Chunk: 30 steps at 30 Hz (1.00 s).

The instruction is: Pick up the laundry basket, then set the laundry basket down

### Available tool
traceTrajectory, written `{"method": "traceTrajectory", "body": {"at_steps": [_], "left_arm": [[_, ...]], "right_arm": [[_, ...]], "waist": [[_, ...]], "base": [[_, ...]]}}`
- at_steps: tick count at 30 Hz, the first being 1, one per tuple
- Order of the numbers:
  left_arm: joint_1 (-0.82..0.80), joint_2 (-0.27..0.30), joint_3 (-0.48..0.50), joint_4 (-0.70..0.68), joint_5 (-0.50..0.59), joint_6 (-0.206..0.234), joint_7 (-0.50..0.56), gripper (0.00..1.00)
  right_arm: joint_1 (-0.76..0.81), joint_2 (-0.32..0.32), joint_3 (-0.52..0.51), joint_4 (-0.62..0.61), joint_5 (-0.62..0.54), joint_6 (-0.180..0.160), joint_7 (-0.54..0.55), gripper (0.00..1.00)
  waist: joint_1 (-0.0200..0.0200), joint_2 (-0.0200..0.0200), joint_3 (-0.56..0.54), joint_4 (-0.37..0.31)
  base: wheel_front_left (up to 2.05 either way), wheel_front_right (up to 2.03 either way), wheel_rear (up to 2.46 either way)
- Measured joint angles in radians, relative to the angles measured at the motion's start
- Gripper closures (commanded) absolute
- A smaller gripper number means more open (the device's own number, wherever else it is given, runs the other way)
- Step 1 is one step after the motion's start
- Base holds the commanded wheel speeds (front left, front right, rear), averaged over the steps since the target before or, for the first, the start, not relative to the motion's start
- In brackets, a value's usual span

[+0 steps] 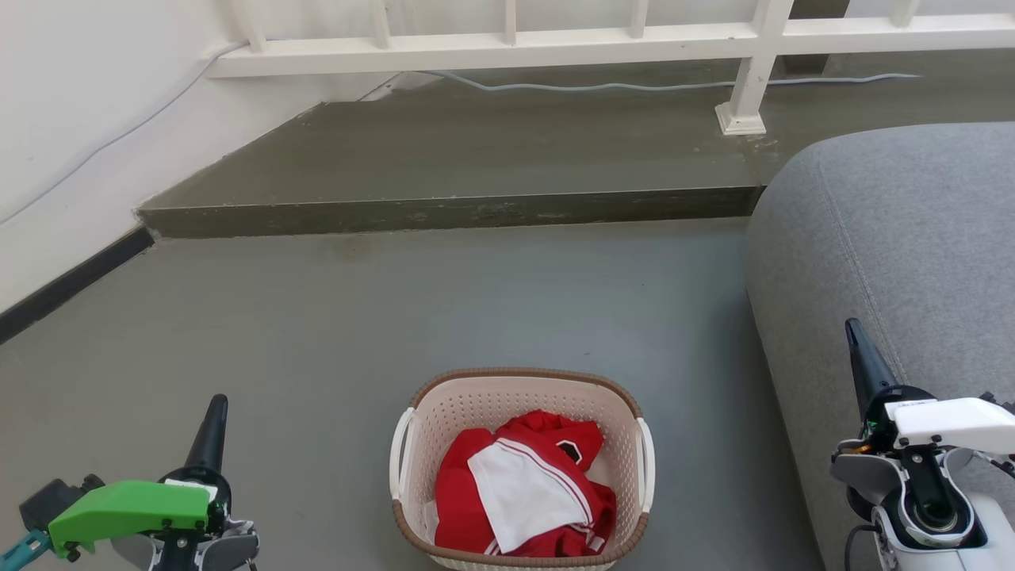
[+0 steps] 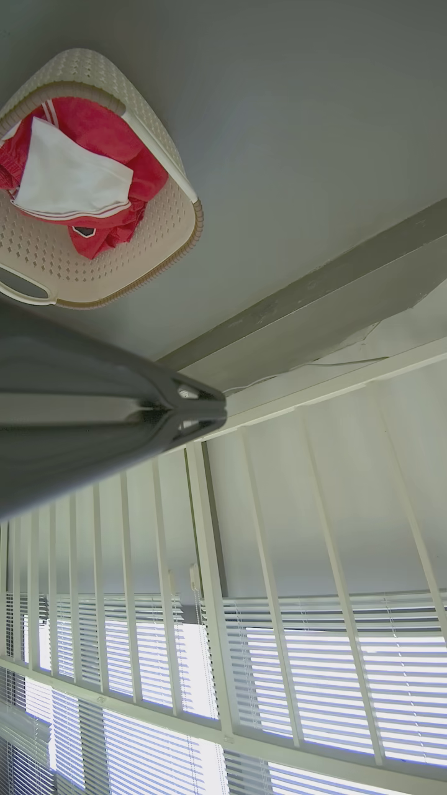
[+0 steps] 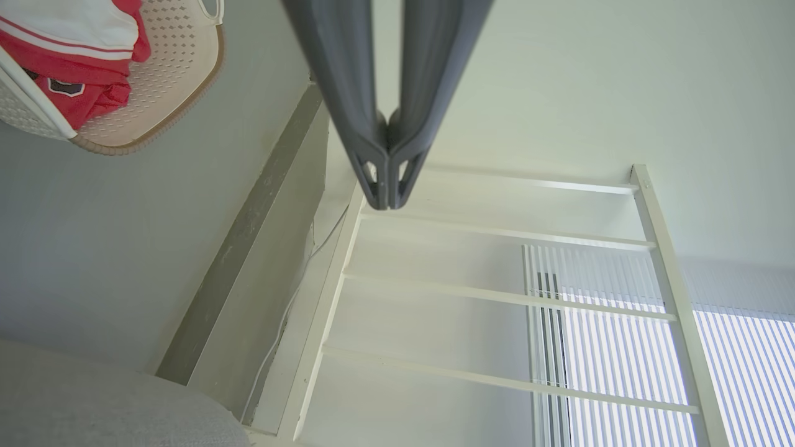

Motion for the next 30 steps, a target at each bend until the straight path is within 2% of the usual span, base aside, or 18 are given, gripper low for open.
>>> {"method": "traceTrajectory", "body": {"at_steps": [16, 30], "left_arm": [[-0.004, -0.004, 0.045, 0.002, -0.187, 0.0, 0.053, 1.0], [-0.019, -0.005, 0.048, 0.002, -0.188, 0.0, 0.053, 1.0]], "right_arm": [[-0.001, 0.001, -0.058, 0.004, 0.206, 0.024, 0.053, 1.0], [-0.001, 0.001, -0.06, 0.007, 0.215, 0.024, 0.057, 1.0]], "waist": [[0.0, 0.0, -0.011, 0.011], [0.0, 0.0, -0.011, 0.011]], "base": [[0.0, 0.0, 0.0], [0.0, 0.0, 0.0]]}}
